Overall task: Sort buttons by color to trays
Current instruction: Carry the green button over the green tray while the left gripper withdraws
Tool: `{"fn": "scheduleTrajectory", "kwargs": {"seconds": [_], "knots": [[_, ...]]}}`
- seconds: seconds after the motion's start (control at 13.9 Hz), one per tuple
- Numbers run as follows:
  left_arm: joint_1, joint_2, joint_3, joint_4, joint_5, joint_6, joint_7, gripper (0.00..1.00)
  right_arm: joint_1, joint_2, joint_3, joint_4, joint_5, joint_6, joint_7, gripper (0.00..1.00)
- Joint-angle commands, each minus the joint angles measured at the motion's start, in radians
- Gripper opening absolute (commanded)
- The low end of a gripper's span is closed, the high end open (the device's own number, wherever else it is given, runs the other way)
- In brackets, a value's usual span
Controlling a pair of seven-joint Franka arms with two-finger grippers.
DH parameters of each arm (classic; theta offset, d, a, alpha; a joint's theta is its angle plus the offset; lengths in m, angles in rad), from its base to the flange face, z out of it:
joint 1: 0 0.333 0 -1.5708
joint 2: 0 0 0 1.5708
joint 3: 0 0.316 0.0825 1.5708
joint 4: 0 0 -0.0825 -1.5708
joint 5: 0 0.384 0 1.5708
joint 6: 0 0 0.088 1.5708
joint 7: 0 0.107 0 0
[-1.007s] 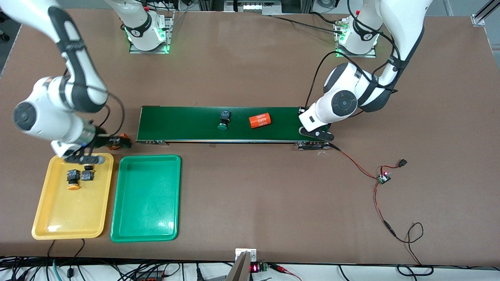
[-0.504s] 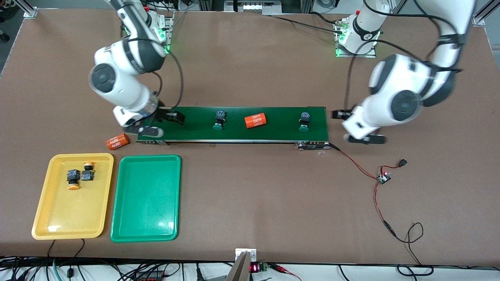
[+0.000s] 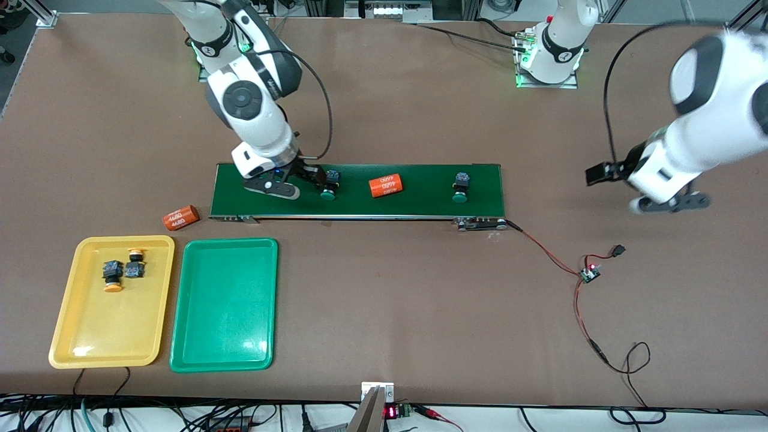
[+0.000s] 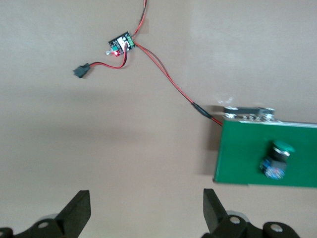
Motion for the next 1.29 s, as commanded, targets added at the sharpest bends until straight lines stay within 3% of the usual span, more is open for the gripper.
{"fn": "scheduleTrajectory", "kwargs": {"seconds": [0.0,0.36,0.58,0.65,0.72,0.86,1.08,1.22], "knots": [[-0.033,0.012,0.016,0.179,0.010,-0.180,0.020,1.00,0.023,0.044,-0.004,0.010,-0.073,0.033,0.089,0.94],[-0.044,0.021,0.019,0.281,0.010,-0.252,0.022,1.00,0.023,0.081,-0.005,0.012,-0.090,0.076,0.109,0.94],[-0.062,0.018,0.025,0.282,0.074,-0.259,0.097,1.00,0.025,0.093,-0.005,0.010,-0.111,0.082,0.109,0.91],[-0.062,0.010,0.037,0.278,0.073,-0.256,0.115,1.00,0.025,0.099,-0.005,0.007,-0.137,0.082,0.109,0.75],[-0.068,-0.003,0.063,0.266,0.067,-0.255,0.134,1.00,0.025,0.108,-0.005,0.006,-0.160,0.082,0.109,0.51],[-0.070,-0.045,0.072,0.218,0.059,-0.246,0.145,1.00,0.022,0.114,-0.010,0.001,-0.169,0.079,0.100,0.20],[-0.077,-0.051,0.081,0.187,0.058,-0.219,0.148,1.00,0.014,0.111,-0.018,0.007,-0.169,0.071,0.054,0.05],[-0.082,-0.051,0.080,0.186,0.059,-0.228,0.151,1.00,0.005,0.082,-0.061,0.055,-0.168,0.042,-0.019,0.02]]}}
